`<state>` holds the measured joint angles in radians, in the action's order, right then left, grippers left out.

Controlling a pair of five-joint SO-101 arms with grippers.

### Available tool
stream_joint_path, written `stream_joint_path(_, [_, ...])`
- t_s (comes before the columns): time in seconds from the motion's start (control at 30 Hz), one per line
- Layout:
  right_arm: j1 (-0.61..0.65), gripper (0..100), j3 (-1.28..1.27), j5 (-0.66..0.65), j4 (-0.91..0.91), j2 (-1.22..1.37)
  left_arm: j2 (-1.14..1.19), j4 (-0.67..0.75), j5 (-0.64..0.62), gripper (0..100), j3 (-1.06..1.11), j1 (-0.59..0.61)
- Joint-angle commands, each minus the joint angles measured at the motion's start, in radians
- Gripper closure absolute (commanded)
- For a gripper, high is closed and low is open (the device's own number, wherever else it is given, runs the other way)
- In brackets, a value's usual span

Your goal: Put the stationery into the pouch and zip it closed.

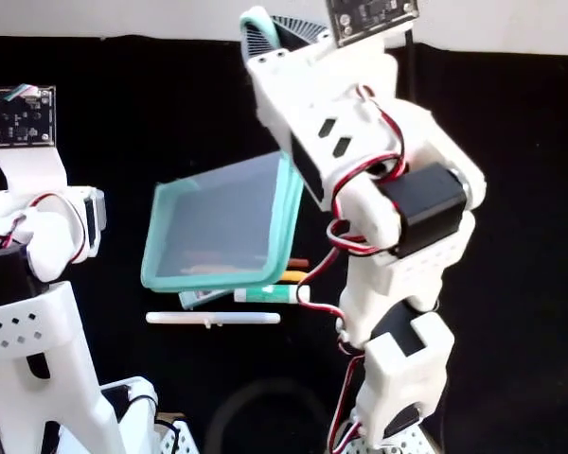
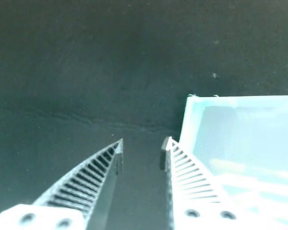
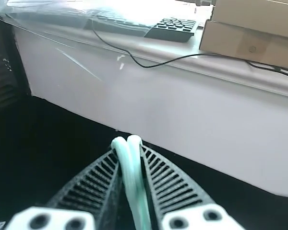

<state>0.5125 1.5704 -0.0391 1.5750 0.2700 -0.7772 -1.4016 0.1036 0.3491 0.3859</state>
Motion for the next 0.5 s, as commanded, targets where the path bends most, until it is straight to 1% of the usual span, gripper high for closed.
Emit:
stream_joint_path(0.0, [0.016,99.2,0.013,0.011,-0.028,-0.094,-0.001,-0.005,-0.006,84,-0.039,-0.016])
stream_joint_path(0.13, [0.016,99.2,-0.047,0.011,-0.019,-0.189,-0.001,-0.005,-0.006,84,-0.039,-0.016])
stream_joint_path(0.23, [0.022,99.2,-0.196,0.035,-0.022,-0.278,-0.001,-0.005,-0.006,84,-0.039,-0.016])
stream_joint_path(0.4, [0.122,99.2,-0.46,0.063,-0.027,-0.407,-0.001,-0.005,-0.006,84,-0.038,-0.016])
stream_joint_path(0.47, [0.17,99.2,-0.53,0.112,-0.033,-0.432,-0.001,-0.005,-0.006,84,-0.036,-0.016])
